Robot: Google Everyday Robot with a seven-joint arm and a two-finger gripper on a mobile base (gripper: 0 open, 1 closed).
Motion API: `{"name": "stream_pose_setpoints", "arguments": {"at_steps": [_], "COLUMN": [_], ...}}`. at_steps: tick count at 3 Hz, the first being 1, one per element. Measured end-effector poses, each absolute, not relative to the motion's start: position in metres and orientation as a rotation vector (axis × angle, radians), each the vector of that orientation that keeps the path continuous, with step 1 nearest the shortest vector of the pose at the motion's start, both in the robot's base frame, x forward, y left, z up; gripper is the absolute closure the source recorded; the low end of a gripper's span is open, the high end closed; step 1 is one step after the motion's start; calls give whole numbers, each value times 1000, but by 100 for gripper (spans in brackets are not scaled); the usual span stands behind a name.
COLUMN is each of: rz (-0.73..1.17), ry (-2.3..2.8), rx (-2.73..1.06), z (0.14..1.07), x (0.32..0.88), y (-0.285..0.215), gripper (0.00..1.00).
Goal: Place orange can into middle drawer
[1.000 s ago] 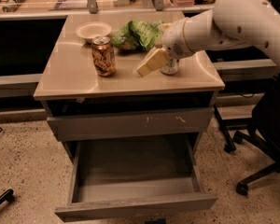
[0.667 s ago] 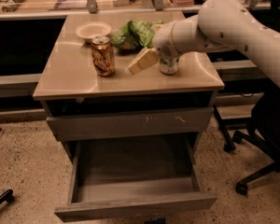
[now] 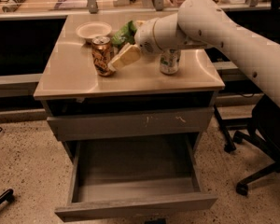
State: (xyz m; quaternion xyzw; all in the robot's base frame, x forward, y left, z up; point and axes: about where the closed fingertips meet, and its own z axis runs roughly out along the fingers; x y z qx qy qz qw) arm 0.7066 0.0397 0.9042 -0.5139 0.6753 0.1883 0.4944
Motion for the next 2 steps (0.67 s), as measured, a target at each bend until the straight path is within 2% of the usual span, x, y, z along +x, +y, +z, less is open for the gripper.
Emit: {"name": "stream_pose_setpoints", "arguments": {"at_steps": [2], "rz": [500], "ry": [1587], "rx": [-1351], "z": [909], "x": [697], "y": [89], "gripper": [0]}}
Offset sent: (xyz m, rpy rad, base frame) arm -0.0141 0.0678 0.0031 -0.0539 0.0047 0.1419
